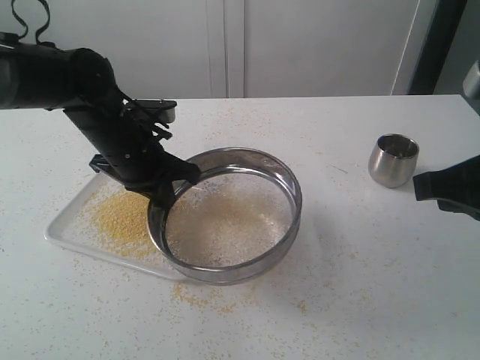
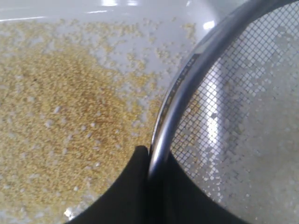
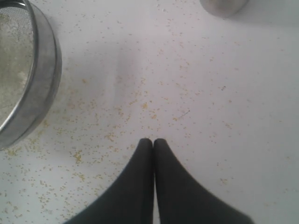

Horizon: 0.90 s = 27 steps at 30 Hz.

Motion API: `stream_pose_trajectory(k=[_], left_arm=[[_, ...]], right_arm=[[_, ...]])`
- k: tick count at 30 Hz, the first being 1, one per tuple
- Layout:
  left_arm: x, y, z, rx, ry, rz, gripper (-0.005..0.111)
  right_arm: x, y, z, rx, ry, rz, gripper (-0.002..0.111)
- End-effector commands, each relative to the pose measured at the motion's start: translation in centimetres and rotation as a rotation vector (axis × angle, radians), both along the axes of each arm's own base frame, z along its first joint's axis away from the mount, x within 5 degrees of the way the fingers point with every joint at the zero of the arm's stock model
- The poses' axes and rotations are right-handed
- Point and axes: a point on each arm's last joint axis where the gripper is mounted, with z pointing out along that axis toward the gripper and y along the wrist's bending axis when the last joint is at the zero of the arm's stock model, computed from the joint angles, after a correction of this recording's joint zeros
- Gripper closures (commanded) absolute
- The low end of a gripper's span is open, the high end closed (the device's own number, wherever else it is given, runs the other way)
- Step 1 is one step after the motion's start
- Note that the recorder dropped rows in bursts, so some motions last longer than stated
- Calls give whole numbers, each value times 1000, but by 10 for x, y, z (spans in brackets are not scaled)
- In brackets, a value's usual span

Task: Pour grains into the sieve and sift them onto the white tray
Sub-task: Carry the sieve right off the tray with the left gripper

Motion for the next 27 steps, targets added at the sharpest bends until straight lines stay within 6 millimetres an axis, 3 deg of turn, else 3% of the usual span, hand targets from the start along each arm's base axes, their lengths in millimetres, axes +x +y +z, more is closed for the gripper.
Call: stream_pose_trajectory(k=[1,13,27], left_arm=[[-4,-25,1,-39,40,-14,107],[-3,-83,-10,-40,62,-101,107],[-6,-123,-18,23,15,-173,107]], right_arm=[[-1,-1,0,-4,-4,-1,108],[-1,-1,0,9,0,-19,108],[-1,-1,0,9,-2,-19,108]])
